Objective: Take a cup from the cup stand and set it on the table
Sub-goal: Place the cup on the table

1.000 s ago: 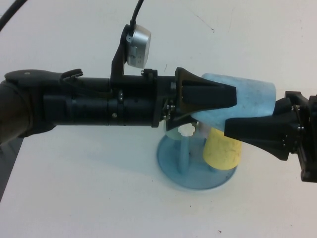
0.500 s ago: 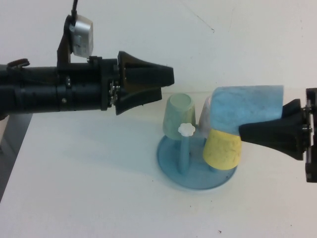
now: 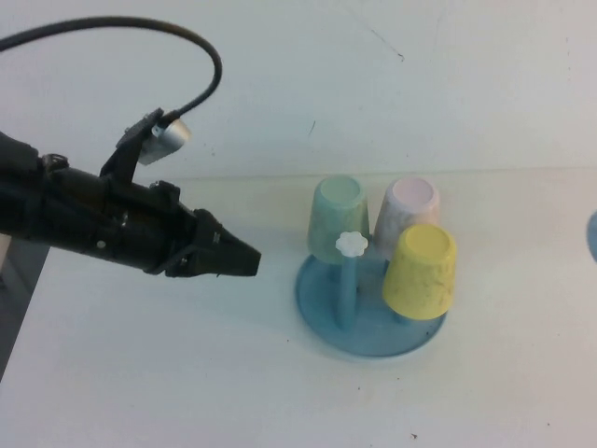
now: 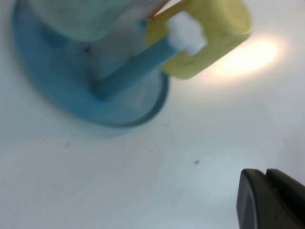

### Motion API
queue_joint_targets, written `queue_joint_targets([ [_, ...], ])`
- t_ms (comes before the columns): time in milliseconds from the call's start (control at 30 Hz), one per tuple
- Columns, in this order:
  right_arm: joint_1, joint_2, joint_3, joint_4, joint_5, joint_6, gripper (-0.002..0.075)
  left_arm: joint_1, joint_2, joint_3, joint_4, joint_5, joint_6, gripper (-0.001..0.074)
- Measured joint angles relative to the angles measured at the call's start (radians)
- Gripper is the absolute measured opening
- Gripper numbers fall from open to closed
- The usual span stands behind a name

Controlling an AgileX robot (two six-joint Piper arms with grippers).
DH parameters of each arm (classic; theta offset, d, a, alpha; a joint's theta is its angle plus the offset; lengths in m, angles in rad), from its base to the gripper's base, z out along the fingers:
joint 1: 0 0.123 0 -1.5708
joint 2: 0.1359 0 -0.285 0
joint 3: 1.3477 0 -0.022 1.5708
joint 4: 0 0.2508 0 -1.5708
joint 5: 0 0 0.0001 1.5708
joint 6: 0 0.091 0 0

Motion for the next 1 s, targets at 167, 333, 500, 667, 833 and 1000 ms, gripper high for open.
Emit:
queue_joint_targets([
  [167,0.000,0.124,-0.036,-0.158,0.059,0.140,0.0031,0.000,-0.008,0.000,0.255,-0.085,-0.143,0.0003],
  [333,0.000,0.280,-0.058,-0.235,0.059,0.180,0.0031,0.000,-0.078,0.000,0.439,-0.125,-0.275,0.0001],
  [500,0.000,0.459,-0.094,-0.267,0.048,0.223,0.0031,0.000,-0.187,0.000,0.535,-0.123,-0.353,0.0000],
  [667,0.000,0.582,-0.104,-0.330,0.038,0.241,0.0030,0.000,-0.265,0.000,0.552,-0.080,-0.370,0.0000],
  [833,0.000,0.662,-0.106,-0.343,0.034,0.250,0.0030,0.000,-0.280,0.000,0.552,-0.067,-0.377,-0.0001],
  [1000,0.000,0.677,-0.108,-0.346,0.020,0.250,0.0032,0.000,-0.280,0.000,0.552,-0.061,-0.368,-0.0001],
])
